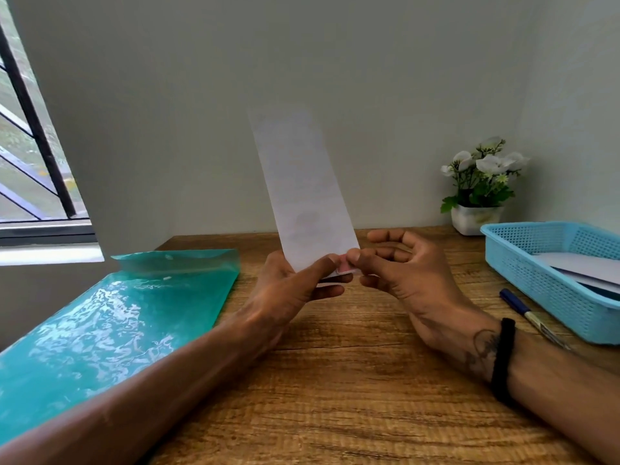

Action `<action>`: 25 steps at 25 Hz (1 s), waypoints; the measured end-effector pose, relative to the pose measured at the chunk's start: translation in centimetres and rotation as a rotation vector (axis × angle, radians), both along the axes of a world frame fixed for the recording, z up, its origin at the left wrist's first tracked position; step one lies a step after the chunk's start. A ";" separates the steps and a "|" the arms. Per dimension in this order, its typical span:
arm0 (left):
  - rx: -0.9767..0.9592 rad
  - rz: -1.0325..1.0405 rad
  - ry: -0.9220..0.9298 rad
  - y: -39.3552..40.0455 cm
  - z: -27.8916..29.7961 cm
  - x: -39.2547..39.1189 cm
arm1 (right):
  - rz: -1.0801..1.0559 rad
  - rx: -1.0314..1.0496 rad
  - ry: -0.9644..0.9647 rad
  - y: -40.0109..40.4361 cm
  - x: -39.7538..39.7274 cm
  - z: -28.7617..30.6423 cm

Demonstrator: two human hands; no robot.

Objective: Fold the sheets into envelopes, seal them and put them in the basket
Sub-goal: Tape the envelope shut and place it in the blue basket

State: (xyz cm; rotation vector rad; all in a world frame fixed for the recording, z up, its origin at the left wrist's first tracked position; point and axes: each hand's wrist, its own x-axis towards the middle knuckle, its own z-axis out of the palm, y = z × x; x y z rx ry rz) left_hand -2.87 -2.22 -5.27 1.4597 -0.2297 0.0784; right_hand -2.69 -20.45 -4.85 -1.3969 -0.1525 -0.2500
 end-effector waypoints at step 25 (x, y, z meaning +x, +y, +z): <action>0.015 0.014 0.128 -0.4 0.8 1.1 | 0.001 -0.104 -0.010 -1.6 0.3 1.3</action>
